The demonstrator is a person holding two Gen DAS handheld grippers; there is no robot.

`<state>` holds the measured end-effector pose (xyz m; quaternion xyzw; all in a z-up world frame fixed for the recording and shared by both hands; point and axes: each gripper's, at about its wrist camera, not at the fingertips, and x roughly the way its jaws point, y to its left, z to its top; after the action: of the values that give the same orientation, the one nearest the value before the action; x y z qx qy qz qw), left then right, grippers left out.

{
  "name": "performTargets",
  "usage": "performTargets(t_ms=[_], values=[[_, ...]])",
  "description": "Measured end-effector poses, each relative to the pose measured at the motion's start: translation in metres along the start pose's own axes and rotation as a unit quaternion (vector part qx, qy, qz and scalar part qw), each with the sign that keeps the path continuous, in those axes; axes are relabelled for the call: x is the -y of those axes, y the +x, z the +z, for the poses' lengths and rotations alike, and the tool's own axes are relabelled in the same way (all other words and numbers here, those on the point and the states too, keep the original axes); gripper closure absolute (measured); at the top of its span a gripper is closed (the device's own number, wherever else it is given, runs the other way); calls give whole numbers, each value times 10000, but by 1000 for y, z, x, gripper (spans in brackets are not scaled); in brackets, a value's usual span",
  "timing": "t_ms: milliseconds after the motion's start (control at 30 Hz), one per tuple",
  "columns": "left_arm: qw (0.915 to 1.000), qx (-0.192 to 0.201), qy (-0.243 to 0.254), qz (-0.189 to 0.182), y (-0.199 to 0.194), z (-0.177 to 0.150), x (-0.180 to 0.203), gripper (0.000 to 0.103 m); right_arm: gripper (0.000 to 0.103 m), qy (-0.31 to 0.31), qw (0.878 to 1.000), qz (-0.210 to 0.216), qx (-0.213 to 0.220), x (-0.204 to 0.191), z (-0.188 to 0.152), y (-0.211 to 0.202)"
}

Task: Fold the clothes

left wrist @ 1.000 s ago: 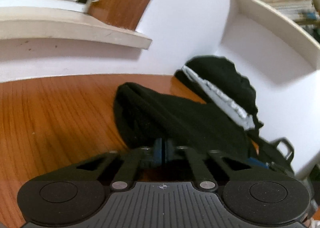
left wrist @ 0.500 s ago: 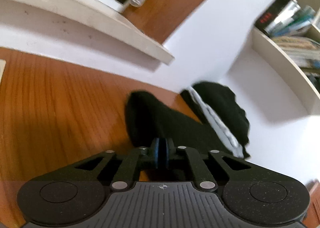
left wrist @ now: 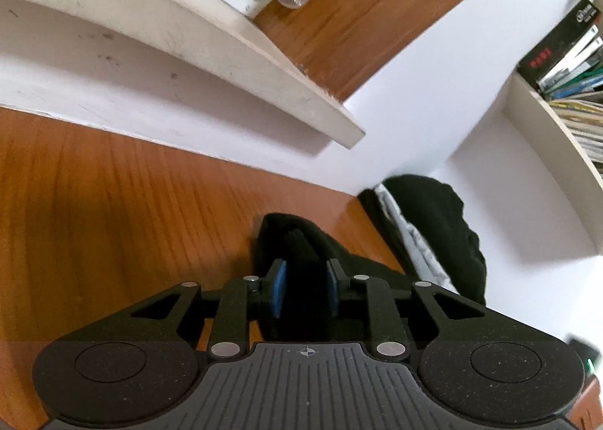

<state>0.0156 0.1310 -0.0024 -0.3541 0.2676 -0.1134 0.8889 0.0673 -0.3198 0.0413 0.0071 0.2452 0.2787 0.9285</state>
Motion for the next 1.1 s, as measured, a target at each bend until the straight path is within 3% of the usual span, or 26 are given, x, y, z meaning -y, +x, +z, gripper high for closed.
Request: performTargets(t_ms=[167, 300, 333, 367, 400, 433, 500, 567, 633, 767, 833, 900, 1000, 1067, 1100], values=[[9999, -90, -14, -84, 8, 1, -3, 79, 60, 156, 9968, 291, -722, 23, 18, 61], [9998, -140, 36, -120, 13, 5, -3, 79, 60, 415, 9936, 597, -861, 31, 18, 80], [9998, -151, 57, -123, 14, 6, -2, 79, 63, 495, 9928, 664, -871, 33, 18, 83], [9998, -149, 58, -130, 15, 6, -2, 79, 76, 575, 9918, 730, -881, 36, 17, 86], [9998, -143, 46, -123, 15, 6, -3, 86, 88, 729, 9919, 752, -725, 40, 15, 82], [9998, -163, 44, -128, 15, 6, -3, 98, 90, 927, 9918, 746, -467, 45, 13, 74], [9998, -126, 78, -112, 13, 3, -2, 100, 95, 1286, 9894, 674, 30, 53, 6, 58], [9999, -69, 60, -128, 10, 1, -2, 100, 95, 1545, 9862, 455, 381, 56, -4, 46], [9998, -50, 49, -173, 9, 1, -3, 101, 95, 1828, 9817, 379, 387, 62, -12, 44], [9998, -92, 6, -154, 14, 6, -2, 98, 80, 1832, 9824, 346, -84, 67, -11, 55], [9998, -123, -12, -126, 20, 12, -2, 84, 72, 1656, 9855, 363, -96, 66, -3, 53], [9999, -135, -14, -77, 28, 20, -2, 76, 64, 1529, 9868, 462, -268, 65, 5, 58], [9997, -202, -119, -87, 44, 29, -4, 76, 60, 1338, 9874, 595, -597, 63, 13, 74], [9996, -220, -160, -82, 54, 32, -4, 81, 66, 1173, 9894, 566, -649, 60, 16, 81], [9998, -192, -80, -43, 55, 31, -2, 92, 83, 1119, 9903, 558, -612, 59, 16, 81]])
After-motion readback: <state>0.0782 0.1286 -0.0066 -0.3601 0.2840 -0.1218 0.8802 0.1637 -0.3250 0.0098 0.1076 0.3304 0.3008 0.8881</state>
